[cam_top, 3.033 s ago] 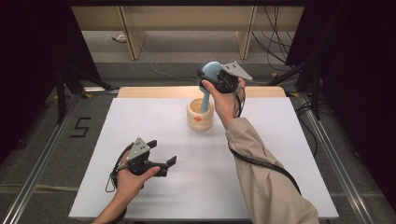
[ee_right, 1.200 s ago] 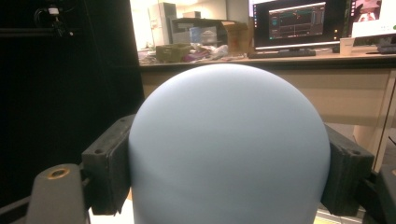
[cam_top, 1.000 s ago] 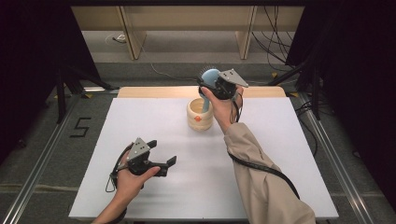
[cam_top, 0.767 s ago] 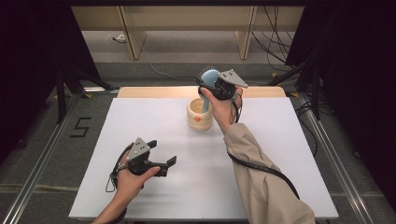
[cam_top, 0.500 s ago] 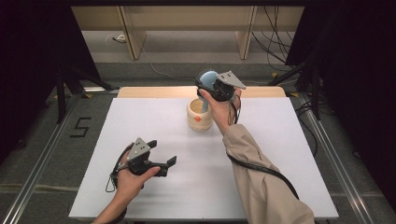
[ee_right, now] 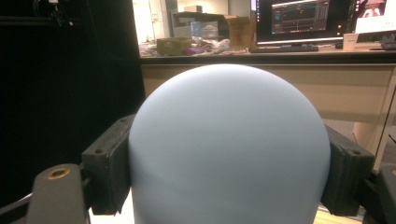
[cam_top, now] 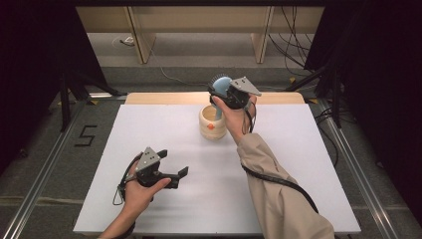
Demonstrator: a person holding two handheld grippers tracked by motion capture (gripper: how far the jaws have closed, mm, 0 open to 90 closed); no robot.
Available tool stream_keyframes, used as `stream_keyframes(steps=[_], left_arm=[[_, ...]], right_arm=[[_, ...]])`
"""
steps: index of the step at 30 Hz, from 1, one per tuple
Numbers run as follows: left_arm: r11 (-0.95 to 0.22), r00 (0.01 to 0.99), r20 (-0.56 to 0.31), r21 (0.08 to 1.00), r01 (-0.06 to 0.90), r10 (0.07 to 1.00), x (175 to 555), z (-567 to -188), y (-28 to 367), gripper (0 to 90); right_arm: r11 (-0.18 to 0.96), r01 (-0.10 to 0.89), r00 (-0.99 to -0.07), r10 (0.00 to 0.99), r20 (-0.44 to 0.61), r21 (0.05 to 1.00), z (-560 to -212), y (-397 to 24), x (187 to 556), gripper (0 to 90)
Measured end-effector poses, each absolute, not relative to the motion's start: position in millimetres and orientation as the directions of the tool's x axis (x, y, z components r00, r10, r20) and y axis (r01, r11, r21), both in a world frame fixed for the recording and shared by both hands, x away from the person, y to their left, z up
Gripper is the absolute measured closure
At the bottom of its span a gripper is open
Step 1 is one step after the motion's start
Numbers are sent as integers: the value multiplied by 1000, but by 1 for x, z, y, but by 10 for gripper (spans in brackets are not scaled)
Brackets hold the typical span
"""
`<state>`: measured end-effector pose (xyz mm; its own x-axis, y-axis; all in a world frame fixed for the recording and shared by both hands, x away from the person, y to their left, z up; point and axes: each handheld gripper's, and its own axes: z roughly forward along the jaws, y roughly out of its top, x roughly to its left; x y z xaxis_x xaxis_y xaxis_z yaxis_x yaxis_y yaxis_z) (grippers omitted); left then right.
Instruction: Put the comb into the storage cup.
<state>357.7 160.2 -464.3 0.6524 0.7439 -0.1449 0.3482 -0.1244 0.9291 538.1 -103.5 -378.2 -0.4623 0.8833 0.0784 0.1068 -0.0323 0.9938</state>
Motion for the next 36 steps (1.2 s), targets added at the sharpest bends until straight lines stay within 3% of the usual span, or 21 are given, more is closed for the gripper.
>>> stream_keyframes(steps=[36], left_arm=[[-119,652,-150,929,350,743,358,-465,159,0]], right_arm=[[24,107,-469,882,29,994,-396,-101,535,206]])
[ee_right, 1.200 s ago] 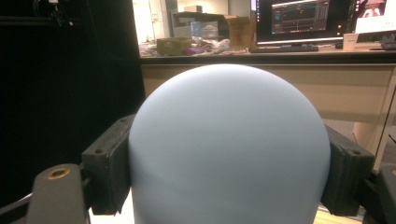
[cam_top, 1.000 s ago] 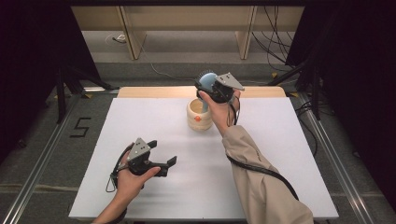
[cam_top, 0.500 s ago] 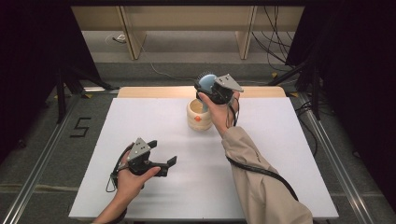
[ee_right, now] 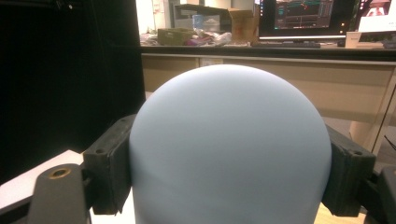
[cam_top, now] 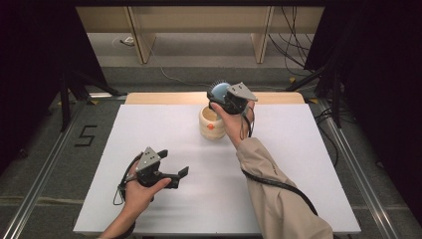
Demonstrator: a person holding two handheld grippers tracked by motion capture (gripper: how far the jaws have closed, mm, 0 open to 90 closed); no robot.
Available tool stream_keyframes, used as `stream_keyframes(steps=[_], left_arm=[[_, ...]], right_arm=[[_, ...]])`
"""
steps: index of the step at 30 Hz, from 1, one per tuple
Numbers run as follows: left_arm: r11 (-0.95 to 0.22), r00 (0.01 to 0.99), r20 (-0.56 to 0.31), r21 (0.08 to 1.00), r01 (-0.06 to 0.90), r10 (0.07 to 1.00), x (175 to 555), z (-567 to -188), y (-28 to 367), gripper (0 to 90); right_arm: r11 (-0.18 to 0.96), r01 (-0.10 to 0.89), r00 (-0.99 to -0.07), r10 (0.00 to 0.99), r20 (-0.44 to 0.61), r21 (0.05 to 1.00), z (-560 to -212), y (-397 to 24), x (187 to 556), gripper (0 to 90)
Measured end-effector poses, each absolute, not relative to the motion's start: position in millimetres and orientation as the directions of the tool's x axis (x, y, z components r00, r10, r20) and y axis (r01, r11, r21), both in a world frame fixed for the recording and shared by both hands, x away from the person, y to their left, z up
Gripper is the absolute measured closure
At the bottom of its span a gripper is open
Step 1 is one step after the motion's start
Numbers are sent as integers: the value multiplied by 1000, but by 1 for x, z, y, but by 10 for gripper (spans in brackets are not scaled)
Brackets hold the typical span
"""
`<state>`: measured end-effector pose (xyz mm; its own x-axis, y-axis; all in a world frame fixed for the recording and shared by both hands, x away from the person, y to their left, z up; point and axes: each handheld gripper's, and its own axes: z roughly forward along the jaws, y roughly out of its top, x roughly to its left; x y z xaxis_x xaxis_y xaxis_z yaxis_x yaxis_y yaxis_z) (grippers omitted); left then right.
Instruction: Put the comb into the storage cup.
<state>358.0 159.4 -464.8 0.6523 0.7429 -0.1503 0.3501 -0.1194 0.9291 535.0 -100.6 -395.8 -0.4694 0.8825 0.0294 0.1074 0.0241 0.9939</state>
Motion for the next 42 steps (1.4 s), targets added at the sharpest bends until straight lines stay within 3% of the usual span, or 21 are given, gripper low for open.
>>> stream_keyframes(steps=[23,42], left_arm=[[-119,652,-149,930,348,743,358,-464,159,0],[-120,651,-150,928,352,744,358,-466,159,0]], right_arm=[[78,82,-503,864,-27,994,-397,-99,523,201],[82,139,-527,850,4,987,-395,-119,513,162]])
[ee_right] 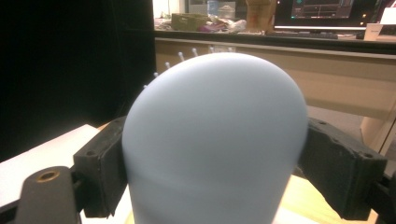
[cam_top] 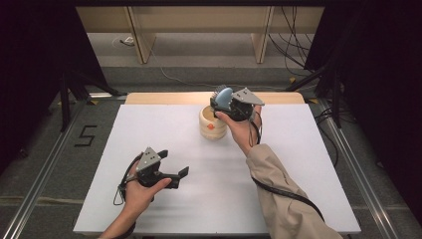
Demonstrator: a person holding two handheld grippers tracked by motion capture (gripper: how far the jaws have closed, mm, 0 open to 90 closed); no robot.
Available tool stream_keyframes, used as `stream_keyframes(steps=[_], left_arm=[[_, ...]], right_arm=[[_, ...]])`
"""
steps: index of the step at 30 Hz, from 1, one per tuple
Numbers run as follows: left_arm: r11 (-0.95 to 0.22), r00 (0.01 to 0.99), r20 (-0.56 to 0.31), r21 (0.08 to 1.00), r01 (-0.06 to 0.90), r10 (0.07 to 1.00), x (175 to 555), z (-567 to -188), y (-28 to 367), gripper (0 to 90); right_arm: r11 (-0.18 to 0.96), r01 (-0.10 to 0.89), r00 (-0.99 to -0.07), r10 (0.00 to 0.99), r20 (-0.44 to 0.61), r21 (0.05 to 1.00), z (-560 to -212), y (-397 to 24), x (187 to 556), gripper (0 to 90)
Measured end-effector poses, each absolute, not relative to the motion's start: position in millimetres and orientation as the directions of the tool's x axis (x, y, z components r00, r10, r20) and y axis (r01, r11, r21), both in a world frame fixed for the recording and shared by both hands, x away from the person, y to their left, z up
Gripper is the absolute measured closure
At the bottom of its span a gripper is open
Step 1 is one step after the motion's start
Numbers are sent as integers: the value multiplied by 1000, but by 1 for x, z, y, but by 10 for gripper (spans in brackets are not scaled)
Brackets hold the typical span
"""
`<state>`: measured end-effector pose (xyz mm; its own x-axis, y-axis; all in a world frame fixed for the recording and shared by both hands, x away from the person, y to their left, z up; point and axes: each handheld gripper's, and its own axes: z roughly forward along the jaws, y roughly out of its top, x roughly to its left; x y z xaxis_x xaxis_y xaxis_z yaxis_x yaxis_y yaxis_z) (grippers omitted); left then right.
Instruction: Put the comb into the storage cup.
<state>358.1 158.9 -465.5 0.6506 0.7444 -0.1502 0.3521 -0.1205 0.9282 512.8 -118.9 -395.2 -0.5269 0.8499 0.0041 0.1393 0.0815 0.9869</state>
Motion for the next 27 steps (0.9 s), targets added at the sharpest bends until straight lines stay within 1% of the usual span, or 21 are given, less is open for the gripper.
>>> stream_keyframes(steps=[7,9,14,27], left_arm=[[-121,649,-150,928,353,746,358,-466,159,0],[-122,650,-149,928,352,746,358,-466,159,0],[-125,650,-148,927,355,745,358,-466,159,0],[-120,646,-150,927,355,748,359,-466,159,0]], right_arm=[[75,163,-531,847,23,984,-395,-125,512,144],[70,171,-528,849,31,983,-396,-126,511,99],[69,175,-551,834,40,982,-396,-129,510,50],[88,184,-599,800,41,979,-393,-135,498,30]])
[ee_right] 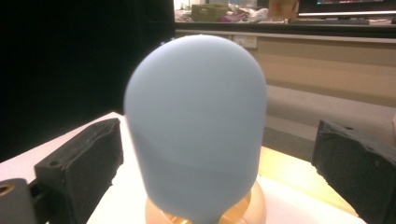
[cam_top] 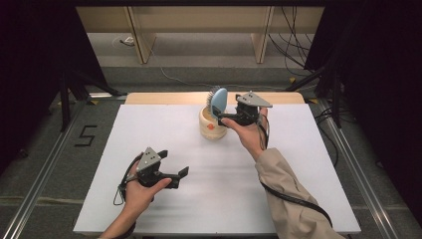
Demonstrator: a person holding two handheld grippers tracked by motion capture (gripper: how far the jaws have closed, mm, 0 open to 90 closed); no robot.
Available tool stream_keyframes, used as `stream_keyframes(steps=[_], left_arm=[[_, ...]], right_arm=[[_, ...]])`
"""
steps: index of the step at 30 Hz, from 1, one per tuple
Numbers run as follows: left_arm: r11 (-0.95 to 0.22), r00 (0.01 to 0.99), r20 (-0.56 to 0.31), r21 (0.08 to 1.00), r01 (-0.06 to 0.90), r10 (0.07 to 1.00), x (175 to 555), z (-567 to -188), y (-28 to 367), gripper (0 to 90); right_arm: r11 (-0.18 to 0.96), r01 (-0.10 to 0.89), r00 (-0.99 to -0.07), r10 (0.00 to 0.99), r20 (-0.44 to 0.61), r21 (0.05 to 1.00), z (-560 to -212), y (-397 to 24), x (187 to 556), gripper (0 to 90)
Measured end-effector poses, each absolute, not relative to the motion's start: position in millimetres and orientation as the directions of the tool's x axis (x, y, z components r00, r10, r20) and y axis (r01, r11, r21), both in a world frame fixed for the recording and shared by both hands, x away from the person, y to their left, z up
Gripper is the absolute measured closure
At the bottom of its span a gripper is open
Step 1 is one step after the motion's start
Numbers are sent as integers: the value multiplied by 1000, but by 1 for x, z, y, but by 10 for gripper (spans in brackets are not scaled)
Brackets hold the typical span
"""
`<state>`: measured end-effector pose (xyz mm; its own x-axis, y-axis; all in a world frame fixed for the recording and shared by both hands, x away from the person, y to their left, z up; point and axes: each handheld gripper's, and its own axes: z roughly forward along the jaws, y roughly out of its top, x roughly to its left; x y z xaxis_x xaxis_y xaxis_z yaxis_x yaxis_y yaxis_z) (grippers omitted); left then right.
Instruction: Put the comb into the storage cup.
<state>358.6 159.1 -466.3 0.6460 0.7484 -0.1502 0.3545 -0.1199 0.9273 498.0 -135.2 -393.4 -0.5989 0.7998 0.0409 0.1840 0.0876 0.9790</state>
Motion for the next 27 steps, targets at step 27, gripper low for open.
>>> stream_keyframes(steps=[27], left_arm=[[-127,639,-144,925,358,756,359,-467,159,0]], right_arm=[[138,205,-628,778,22,969,-397,-154,481,28]])
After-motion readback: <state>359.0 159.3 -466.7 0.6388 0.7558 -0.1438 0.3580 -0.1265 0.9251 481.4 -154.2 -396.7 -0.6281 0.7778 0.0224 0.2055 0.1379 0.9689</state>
